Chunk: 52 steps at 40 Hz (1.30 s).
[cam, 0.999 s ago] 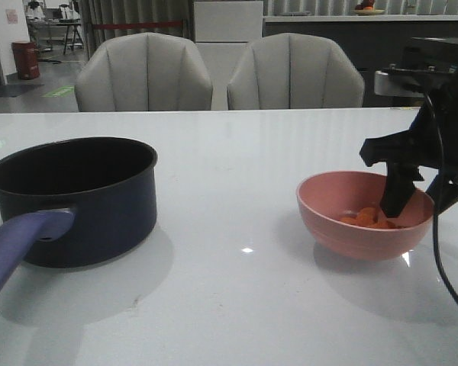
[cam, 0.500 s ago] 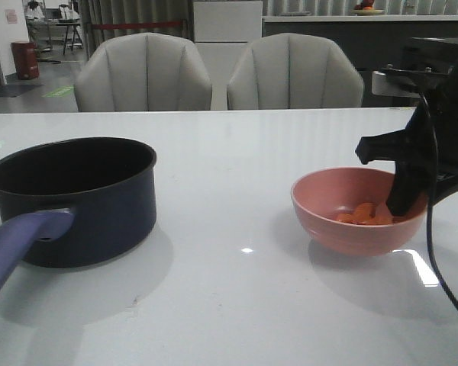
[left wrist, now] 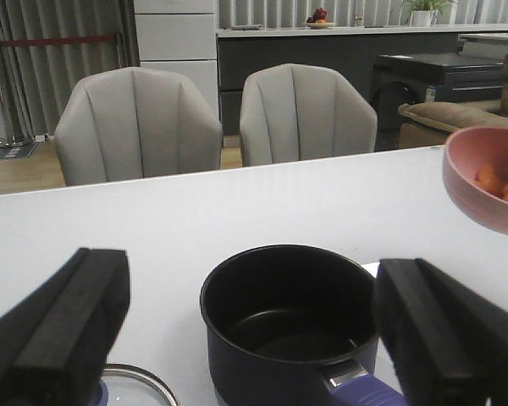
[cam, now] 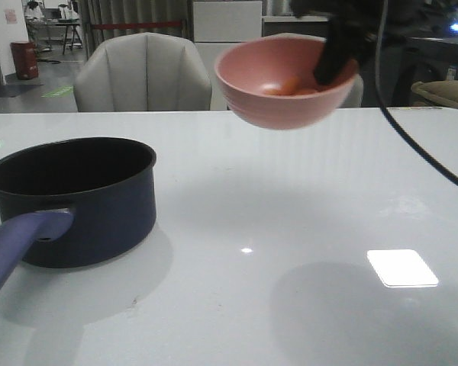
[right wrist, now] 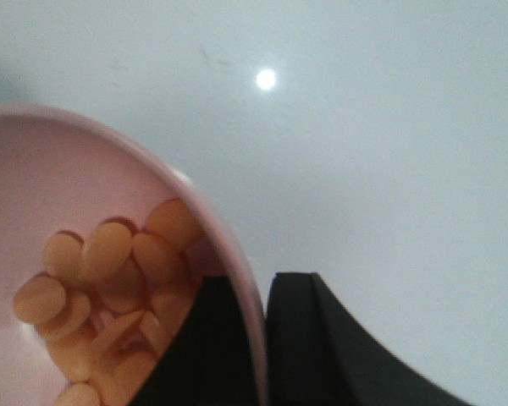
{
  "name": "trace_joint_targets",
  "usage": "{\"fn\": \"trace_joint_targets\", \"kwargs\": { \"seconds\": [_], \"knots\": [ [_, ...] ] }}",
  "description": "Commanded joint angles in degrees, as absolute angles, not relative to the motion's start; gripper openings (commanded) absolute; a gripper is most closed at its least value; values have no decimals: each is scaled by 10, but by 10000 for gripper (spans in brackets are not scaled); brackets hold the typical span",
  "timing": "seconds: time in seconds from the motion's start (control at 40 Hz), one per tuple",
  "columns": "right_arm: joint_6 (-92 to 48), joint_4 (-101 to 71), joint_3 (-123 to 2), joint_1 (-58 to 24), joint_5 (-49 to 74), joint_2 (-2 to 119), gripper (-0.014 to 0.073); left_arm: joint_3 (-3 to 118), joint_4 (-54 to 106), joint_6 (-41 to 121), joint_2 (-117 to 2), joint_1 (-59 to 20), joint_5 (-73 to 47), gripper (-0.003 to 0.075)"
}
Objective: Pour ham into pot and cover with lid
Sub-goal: 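Lift the pink bowl and carry it over the saucepan, right gripper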
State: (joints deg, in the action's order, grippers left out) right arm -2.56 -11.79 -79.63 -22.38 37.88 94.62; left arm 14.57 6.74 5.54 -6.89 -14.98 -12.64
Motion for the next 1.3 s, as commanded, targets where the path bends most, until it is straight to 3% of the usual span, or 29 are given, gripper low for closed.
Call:
{"fn": "trace_joint_targets", "kwargs": {
  "seconds": [0.0,0.3,0.749,0.999,1.274],
  "knots": [
    [-34,-123,-845,-261,337,924,147,161,70,55,-81,-154,-81,617],
    [-55,-100,-867,-354,142,976,147,161,70,55,-81,-154,-81,617],
    [-99,7,-831,-409,-196,1031,137,161,70,55,-81,-154,-81,617],
    [-168,40,-830,-427,-245,1040,137,161,70,55,-81,-154,-81,617],
    [-338,21,-830,-440,-284,1058,137,161,70,55,-81,-154,-81,617]
  ]
}}
